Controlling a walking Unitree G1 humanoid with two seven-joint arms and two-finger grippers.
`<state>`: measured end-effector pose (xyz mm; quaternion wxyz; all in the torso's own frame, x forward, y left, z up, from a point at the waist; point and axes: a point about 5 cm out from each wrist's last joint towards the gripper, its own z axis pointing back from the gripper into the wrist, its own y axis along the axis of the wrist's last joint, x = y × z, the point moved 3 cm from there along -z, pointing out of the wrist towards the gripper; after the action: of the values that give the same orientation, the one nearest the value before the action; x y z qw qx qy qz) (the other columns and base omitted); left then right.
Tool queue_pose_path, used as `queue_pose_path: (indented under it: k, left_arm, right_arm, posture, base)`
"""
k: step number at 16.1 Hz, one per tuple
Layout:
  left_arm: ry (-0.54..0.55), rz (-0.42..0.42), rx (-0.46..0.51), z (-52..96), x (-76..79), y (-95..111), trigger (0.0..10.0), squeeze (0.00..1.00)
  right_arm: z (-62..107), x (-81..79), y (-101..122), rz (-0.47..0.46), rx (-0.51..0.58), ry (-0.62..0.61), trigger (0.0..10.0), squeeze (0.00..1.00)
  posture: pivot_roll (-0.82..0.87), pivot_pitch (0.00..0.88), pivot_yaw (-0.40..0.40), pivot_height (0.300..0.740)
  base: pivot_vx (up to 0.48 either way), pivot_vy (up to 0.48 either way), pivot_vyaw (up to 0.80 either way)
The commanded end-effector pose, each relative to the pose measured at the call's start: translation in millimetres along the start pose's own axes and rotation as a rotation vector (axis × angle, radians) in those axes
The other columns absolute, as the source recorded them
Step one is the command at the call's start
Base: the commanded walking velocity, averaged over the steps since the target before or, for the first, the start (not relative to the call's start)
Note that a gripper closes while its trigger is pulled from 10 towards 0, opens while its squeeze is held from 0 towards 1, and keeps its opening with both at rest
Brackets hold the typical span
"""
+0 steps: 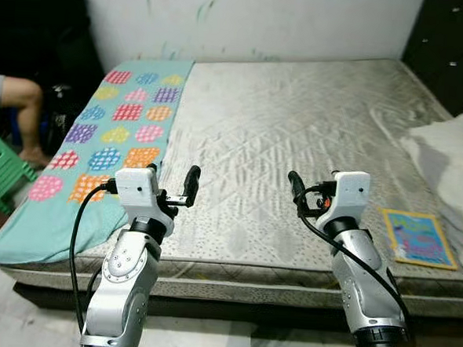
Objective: Clean up the room
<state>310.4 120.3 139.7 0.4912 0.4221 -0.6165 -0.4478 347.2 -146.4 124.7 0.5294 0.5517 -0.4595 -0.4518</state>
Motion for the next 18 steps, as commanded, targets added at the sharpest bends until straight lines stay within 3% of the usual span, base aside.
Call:
queue_pose_path:
  k: [1,6,9,11,14,18]
  left_arm:
    - [0.009,-0.008,0.017,0.4,-3.7,4.8,10.0,0.0]
    - [0.009,-0.01,0.013,-0.1,-4.7,4.4,10.0,0.0]
    - [0.026,-0.01,0.007,-1.5,-5.6,3.1,10.0,0.0]
    - [0.065,-0.08,-0.03,-1.0,-13.1,-0.8,10.0,0.0]
    - [-0.018,-0.169,-0.122,8.6,-24.8,-9.6,10.0,0.0]
    - [-0.016,-0.161,-0.113,8.1,-30.2,-8.9,10.0,0.0]
  right_arm:
    - [-2.8,-5.3,4.7,-0.003,0.017,0.017,10.0,0.0]
    - [-3.0,-4.8,4.2,-0.002,0.017,0.011,10.0,0.0]
    - [-2.8,-3.3,3.3,-0.001,0.016,0.006,10.0,0.0]
    - [-3.9,-2.7,3.3,-0.002,0.015,0.004,10.0,0.0]
    - [-6.9,0.0,4.8,-0.012,0.015,0.004,10.0,0.0]
    - [-2.2,4.9,-0.3,-0.028,0.002,-0.024,10.0,0.0]
  posture:
    - [-0.2,0.0,0.098,0.74]
    - [-0.2,0.0,0.102,0.74]
    - [-0.2,0.0,0.104,0.74]
    - [-0.19,0.0,0.096,0.74]
    - [-0.18,0.0,0.084,0.74]
    - [-0.18,0.0,0.082,0.74]
  base:
    - [0.33,0.0,0.0]
    - [0.317,0.0,0.0]
    - [0.0,0.0,0.0]
    - [0.0,0.0,0.0]
    - [0.0,0.0,0.0]
    - [0.0,0.0,-0.18]
